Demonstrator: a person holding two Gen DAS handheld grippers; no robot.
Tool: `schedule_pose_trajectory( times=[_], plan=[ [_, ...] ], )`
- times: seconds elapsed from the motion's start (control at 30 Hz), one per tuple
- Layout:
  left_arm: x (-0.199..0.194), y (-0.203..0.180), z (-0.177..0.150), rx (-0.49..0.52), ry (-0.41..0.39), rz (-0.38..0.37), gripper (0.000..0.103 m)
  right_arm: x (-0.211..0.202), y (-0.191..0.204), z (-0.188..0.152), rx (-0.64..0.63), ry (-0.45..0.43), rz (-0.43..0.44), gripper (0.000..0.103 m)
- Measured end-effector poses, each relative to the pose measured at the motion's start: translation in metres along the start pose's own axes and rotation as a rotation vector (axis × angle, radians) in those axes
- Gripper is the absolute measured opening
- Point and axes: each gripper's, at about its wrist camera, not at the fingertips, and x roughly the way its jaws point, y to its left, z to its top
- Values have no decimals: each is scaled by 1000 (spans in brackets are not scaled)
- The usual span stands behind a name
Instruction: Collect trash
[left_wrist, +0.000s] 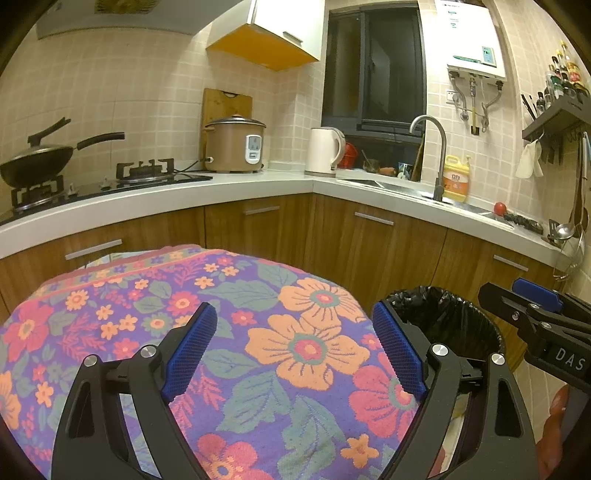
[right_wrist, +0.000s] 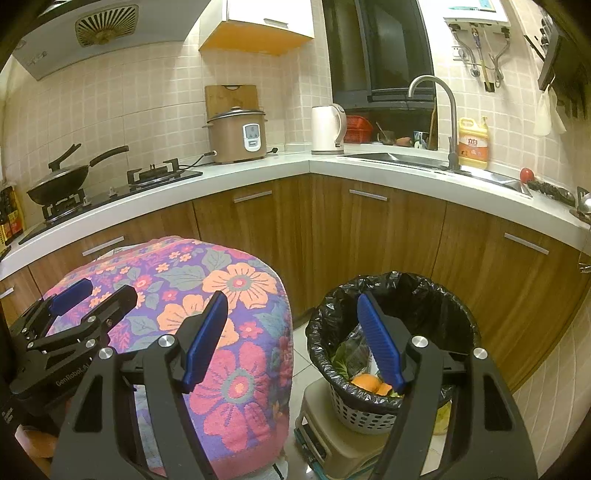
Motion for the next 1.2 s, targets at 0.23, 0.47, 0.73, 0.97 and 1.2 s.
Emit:
schedule_pose_trajectory(
  times=[0.23,0.47,0.73,0.97,1.2],
  plan=[
    [0,-2,0,2,0,2,85,0,0,0,1,3,0,69],
    [0,-2,-1,2,0,1,85,0,2,-1,1,3,0,71],
    [-1,-4,-1,2,-4,3,85,-1,3,-2,-1,0,-3,72],
    [-1,-5,-1,1,-2,3,85,0,2,-3,7,3,10,72],
    [-1,-4,-2,-7,1,1,85,0,2,-2,6,2,7,72]
  ],
)
